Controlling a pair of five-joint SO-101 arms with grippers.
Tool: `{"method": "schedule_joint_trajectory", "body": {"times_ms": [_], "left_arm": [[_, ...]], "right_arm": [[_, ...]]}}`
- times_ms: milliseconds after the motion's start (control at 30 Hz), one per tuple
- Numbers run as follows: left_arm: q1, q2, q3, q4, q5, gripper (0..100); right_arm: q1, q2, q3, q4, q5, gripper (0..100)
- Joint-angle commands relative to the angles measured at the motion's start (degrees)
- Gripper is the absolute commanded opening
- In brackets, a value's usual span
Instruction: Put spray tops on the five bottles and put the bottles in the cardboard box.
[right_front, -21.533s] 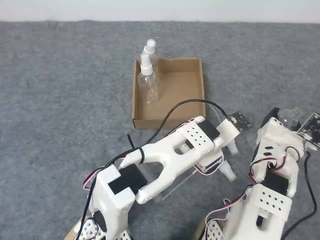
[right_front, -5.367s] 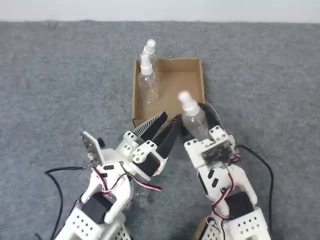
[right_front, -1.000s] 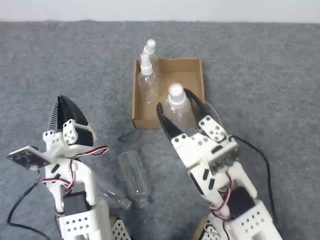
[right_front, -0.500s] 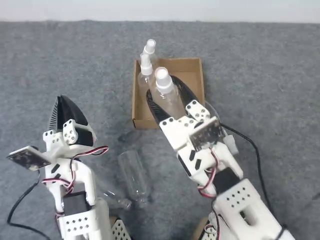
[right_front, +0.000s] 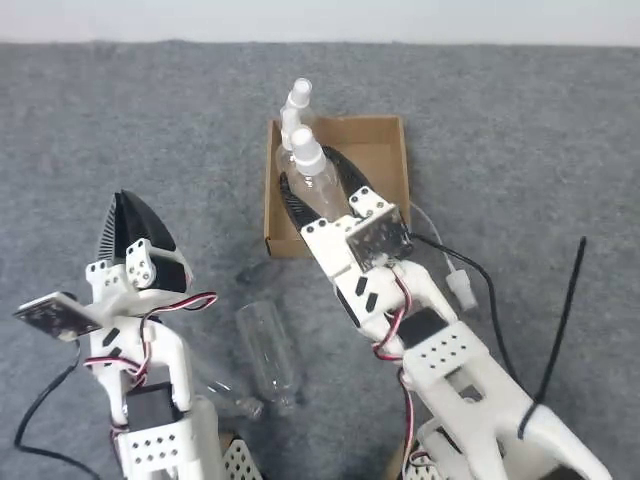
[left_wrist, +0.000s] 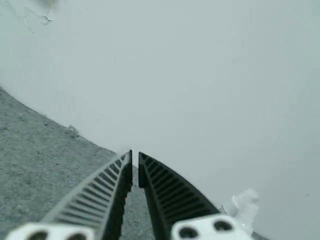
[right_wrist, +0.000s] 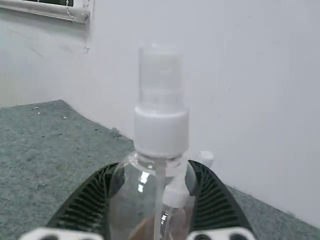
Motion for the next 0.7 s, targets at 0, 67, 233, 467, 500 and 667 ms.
{"method": "schedule_joint_trajectory", "body": {"times_ms": [0,67,233,467,500,667], "left_arm": [[0.0,-1.3,-0.7,-0.8,-0.6,1],[0.0,-1.3,-0.7,-0.9,-0.7,1],[-0.1,-1.3,-0.7,-1.0,-0.7,1],[-0.2,-1.3,-0.7,-1.0,-0.7,1],[-0.2,-1.3,-0.7,-1.0,-0.7,1],[-0.2,-1.3,-0.7,-1.0,-0.7,1]], "right_arm": [[-0.5,1.5,-5.6,-1.6,0.2,1.0],[-0.5,3.0,-6.5,-1.6,-1.3,1.0],[-0.3,6.5,-8.5,-1.6,-7.7,1.0],[-0.4,12.3,-10.6,-2.2,-8.3,1.1],[-0.4,13.0,-10.6,-3.0,-8.3,1.1],[-0.1,16.9,-10.6,-9.7,-8.2,1.1]]}}
